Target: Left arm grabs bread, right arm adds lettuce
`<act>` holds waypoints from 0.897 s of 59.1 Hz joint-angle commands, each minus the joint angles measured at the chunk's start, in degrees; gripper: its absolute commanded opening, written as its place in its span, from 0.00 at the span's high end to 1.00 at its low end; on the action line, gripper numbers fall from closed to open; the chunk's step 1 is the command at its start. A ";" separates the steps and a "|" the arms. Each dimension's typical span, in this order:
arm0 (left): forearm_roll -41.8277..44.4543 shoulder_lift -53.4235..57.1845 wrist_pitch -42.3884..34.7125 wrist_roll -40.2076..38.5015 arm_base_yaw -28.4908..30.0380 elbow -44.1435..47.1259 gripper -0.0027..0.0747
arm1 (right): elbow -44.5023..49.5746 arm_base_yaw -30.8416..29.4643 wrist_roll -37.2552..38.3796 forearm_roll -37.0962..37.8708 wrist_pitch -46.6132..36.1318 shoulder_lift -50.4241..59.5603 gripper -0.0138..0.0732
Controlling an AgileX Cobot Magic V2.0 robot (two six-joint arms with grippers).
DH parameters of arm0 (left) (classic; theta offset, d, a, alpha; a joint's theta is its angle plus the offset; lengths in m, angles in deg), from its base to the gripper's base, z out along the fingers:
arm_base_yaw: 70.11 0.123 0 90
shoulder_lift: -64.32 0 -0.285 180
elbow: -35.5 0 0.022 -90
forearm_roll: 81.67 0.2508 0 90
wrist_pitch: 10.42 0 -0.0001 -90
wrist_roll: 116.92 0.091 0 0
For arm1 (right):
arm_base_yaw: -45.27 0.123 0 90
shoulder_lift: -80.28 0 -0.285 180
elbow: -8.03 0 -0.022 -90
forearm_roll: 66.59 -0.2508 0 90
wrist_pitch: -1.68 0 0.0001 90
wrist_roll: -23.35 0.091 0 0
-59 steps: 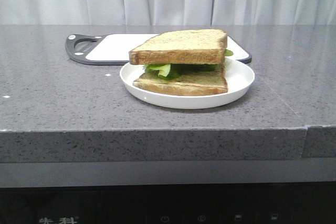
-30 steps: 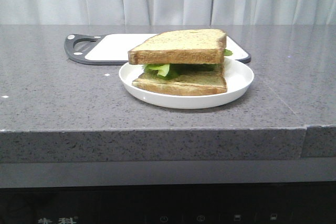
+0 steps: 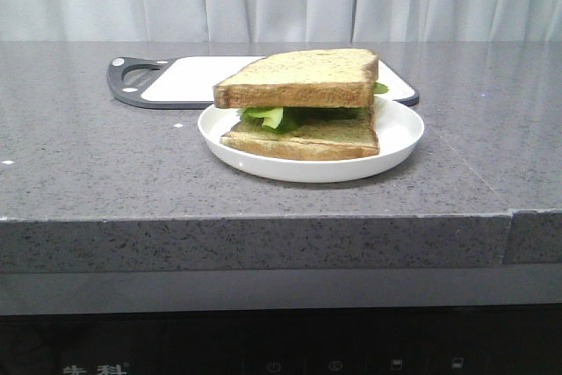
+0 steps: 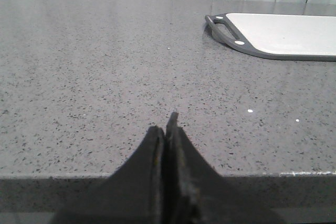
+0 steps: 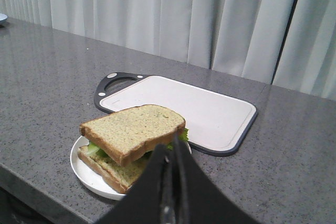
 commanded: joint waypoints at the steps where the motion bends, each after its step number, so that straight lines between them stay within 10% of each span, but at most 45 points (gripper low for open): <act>1: -0.31 1.14 -4.54 -0.64 0.37 0.25 0.99 | -1.57 -0.32 0.05 -0.67 -4.24 -0.44 0.91; 33: -0.31 1.14 -4.54 -0.64 0.37 0.25 0.99 | -0.26 -0.65 0.63 -0.23 -6.40 0.14 0.91; 53: -0.31 1.14 -4.54 -0.64 0.37 0.25 0.99 | 15.74 -18.22 27.77 13.90 -12.81 12.34 0.91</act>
